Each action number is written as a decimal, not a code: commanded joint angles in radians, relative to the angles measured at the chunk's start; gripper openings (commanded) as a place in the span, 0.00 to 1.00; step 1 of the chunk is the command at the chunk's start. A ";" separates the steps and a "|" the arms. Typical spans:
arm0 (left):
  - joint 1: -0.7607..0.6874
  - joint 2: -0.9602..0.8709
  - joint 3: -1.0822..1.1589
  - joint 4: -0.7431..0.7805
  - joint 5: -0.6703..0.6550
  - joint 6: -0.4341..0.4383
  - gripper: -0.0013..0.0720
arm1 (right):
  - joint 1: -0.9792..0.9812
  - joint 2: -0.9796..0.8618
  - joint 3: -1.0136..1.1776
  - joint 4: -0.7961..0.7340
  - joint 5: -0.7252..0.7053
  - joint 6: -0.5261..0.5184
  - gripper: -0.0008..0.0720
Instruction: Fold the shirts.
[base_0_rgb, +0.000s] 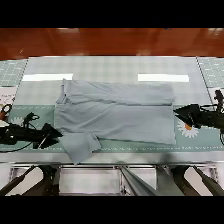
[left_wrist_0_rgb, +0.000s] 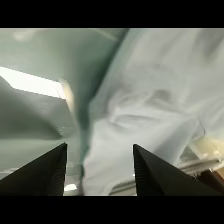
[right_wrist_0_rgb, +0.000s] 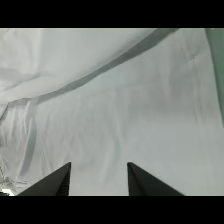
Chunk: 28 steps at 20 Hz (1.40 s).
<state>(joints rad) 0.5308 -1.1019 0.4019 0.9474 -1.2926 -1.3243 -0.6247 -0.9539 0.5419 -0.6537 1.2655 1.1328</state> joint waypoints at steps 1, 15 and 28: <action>-0.109 0.002 -0.051 -0.098 0.094 0.036 0.71 | -0.001 0.006 -0.006 0.011 0.005 -0.006 0.57; -0.245 0.005 0.014 -0.144 0.116 0.038 0.04 | -0.197 -0.100 -0.026 -0.464 0.130 0.230 0.56; -0.245 0.005 0.014 -0.182 0.116 0.038 0.04 | 0.082 -0.346 -0.026 -0.217 -0.016 0.136 0.51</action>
<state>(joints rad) 0.2867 -1.0977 0.4152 0.7769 -1.1774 -1.2861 -0.6067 -1.2667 0.5167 -0.9726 1.3190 1.3197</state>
